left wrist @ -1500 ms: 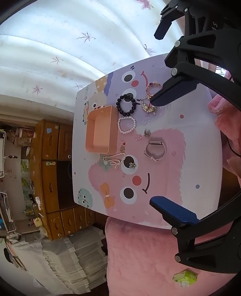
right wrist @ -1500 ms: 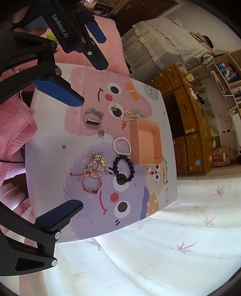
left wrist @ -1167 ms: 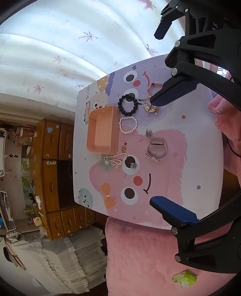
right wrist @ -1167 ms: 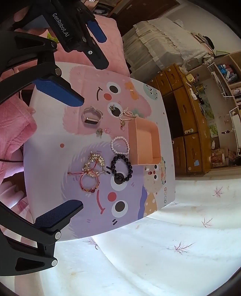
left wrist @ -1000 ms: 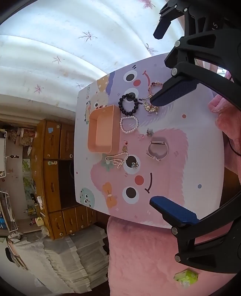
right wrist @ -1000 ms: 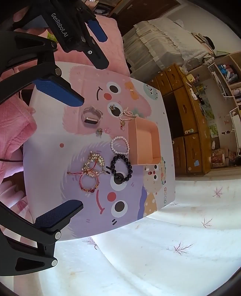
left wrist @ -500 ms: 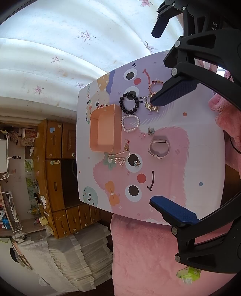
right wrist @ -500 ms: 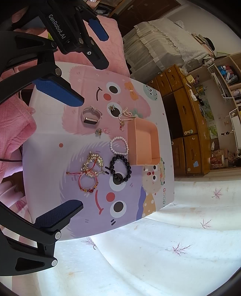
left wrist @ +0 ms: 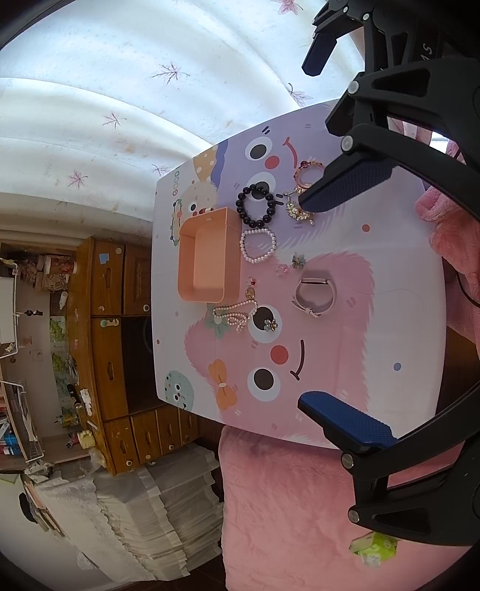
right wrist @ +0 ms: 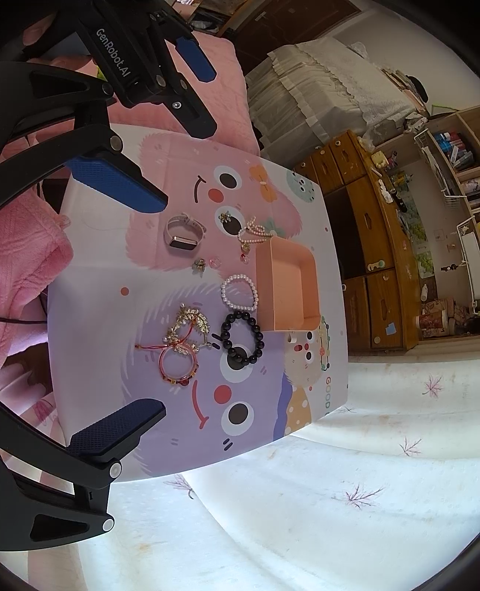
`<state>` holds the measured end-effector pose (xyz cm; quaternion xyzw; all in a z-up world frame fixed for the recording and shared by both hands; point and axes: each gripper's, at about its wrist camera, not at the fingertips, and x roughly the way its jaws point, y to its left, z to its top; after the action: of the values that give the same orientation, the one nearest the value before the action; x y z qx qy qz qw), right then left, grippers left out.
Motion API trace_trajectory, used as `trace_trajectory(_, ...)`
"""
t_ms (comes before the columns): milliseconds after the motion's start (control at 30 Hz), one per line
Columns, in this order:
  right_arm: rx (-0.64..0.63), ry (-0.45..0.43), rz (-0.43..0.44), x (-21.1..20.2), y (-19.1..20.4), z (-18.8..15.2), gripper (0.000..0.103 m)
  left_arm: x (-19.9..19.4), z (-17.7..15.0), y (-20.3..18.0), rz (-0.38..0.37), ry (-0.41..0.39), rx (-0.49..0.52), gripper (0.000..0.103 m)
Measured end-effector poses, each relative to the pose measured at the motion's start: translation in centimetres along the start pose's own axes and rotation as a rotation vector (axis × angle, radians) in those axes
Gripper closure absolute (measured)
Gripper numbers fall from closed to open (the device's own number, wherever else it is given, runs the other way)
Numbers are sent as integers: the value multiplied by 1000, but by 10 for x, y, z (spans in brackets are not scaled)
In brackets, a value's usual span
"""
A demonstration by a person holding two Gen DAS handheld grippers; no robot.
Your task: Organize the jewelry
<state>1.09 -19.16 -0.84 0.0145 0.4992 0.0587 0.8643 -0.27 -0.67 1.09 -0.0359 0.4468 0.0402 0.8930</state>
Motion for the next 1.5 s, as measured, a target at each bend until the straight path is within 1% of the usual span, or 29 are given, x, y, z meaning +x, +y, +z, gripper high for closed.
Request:
trace_trajectory(500, 0, -2, 4, -1, -1, -2, 1, -8, -4, 1, 4, -8, -3, 6)
trace_trajectory(1300, 2, -6, 7, -5, 1, -9, 1, -8, -5, 2, 3, -10, 3, 6)
trace_trajectory(1433, 6, -2, 11, -6, 2, -11, 1, -9, -6, 3, 2, -1, 6, 6)
trace_trajectory(1500, 9, 7, 13, -6, 3, -6, 1, -9, -7, 7, 2, 9, 4, 6)
